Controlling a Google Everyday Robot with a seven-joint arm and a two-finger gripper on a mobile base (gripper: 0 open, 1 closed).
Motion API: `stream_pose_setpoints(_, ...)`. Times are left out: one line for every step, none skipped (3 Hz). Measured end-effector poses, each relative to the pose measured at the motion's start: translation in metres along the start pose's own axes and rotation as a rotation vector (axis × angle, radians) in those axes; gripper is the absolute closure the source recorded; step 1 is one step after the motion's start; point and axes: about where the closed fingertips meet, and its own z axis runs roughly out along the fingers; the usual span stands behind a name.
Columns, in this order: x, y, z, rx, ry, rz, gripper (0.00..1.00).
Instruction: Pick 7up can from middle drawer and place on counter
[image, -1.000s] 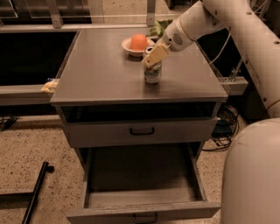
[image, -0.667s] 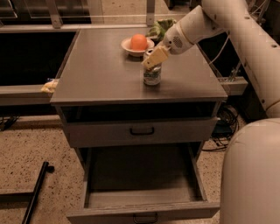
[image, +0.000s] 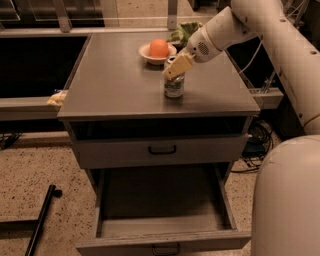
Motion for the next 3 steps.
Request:
stream_pose_setpoints(0.0,0.0,0.0,0.0,0.0,0.0,0.35)
stream_pose_setpoints(0.0,0.0,0.0001,0.0,0.0,0.0,0.11)
stream_pose_setpoints(0.0,0.0,0.0003,0.0,0.0,0.0,0.0)
